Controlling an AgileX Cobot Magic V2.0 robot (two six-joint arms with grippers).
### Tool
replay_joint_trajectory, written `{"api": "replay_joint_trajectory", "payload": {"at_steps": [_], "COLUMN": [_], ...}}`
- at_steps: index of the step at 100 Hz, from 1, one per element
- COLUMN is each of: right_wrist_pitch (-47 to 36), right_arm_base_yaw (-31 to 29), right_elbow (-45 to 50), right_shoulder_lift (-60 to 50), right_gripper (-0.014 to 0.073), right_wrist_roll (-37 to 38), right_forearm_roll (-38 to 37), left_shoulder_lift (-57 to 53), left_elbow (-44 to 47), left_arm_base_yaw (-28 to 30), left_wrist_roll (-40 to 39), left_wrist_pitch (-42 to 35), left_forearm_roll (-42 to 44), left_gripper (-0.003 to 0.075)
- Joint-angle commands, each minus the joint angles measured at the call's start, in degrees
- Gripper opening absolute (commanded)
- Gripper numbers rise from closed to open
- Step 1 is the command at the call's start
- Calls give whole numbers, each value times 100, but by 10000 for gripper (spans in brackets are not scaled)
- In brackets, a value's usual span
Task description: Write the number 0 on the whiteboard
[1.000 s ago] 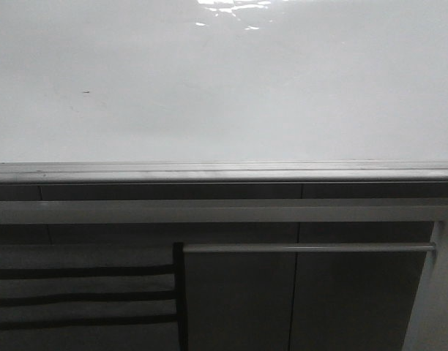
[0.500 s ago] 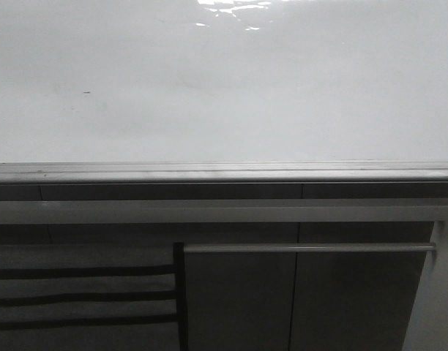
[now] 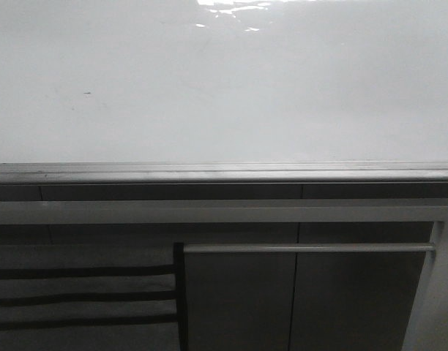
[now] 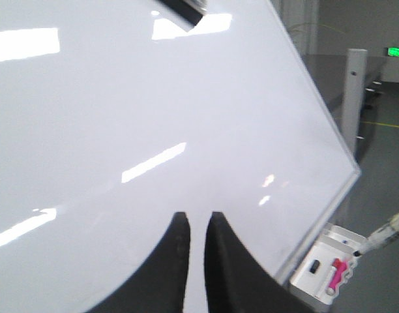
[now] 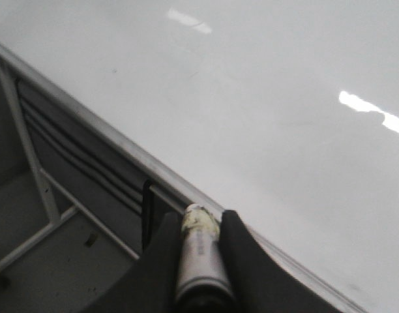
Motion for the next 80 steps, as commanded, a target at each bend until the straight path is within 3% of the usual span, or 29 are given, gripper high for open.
{"api": "replay_joint_trajectory", "payload": {"at_steps": [1, 24, 41, 65, 80], "right_wrist_pitch": [-1085, -2469, -3369, -4586, -5203], "right_arm_base_yaw": [-24, -89, -457, -1345, -1765], "right_elbow": [222, 1098, 1495, 1482, 1482], "right_shoulder_lift": [-216, -324, -150, 789, 1351], "right_gripper": [-55, -40, -40, -40, -40], "right_wrist_roll": [580, 1776, 2520, 2810, 2892], "right_forearm_roll": [-578, -2564, -3982, -4173, -3790], "left_shoulder_lift": [-152, -673, -1194, -1461, -1461], "left_elbow": [40, 895, 1513, 1779, 1779], "left_arm_base_yaw": [-23, -23, -23, -23, -23], "left_wrist_roll": [-117, -117, -117, -117, -117], "left_wrist_pitch": [740, 935, 925, 865, 682], "left_forearm_roll": [-30, -30, -30, -30, -30], "left_gripper": [-20, -20, -20, -20, -20]}}
